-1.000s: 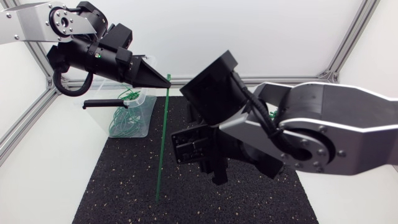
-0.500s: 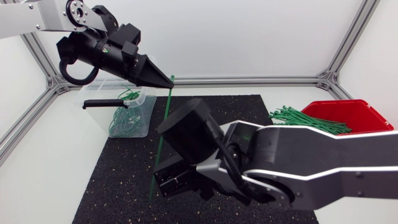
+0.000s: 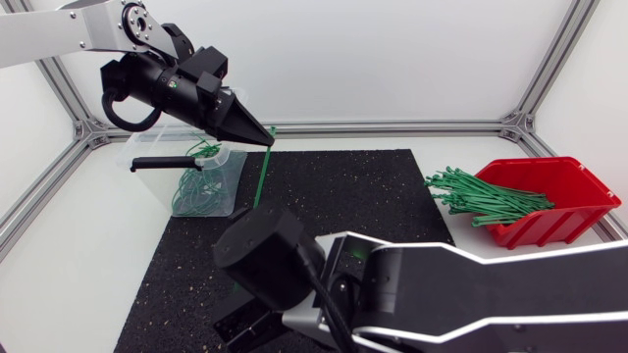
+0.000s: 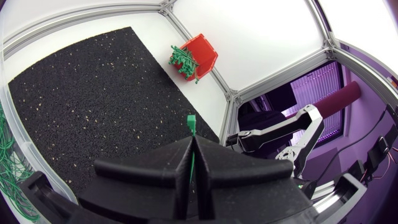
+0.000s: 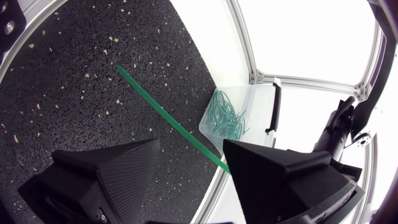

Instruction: Take a green cable tie from the red box, thread the tail through the head to close it, then place it in the transparent bin on the left.

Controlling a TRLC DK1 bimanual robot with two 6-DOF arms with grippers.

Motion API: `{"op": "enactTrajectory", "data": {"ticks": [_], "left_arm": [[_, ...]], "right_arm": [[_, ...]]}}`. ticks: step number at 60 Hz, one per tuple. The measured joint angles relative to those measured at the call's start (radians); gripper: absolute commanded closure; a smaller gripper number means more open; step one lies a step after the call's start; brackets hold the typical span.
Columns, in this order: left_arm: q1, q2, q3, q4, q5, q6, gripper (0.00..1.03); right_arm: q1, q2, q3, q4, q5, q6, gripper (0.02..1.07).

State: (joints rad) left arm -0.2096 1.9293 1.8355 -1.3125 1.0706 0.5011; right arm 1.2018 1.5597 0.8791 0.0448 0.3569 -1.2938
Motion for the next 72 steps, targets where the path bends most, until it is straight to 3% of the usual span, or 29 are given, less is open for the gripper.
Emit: {"op": "enactTrajectory", "data": {"ticks": [18,26,32,40,63,72], "left_arm": [[0.002,0.028,0.006,-0.026,-0.014,0.018,1.01],[0.006,0.038,0.006,-0.05,-0.014,0.032,1.0],[0.011,0.047,0.013,-0.072,-0.014,0.053,1.0],[0.014,0.054,0.013,-0.087,-0.015,0.069,1.01],[0.012,0.065,0.013,-0.112,-0.029,0.095,1.0],[0.01,0.067,0.018,-0.113,-0.03,0.102,1.0]], "right_arm": [[0.051,0.089,-0.069,0.147,0.017,-0.081,0.37],[0.066,0.122,-0.076,0.206,0.022,-0.108,0.45],[0.072,0.136,-0.078,0.222,0.026,-0.125,0.46],[0.083,0.138,-0.093,0.263,0.032,-0.154,0.57],[0.114,0.191,-0.111,0.337,0.06,-0.204,0.6],[0.129,0.211,-0.122,0.42,0.06,-0.246,0.61]]}}
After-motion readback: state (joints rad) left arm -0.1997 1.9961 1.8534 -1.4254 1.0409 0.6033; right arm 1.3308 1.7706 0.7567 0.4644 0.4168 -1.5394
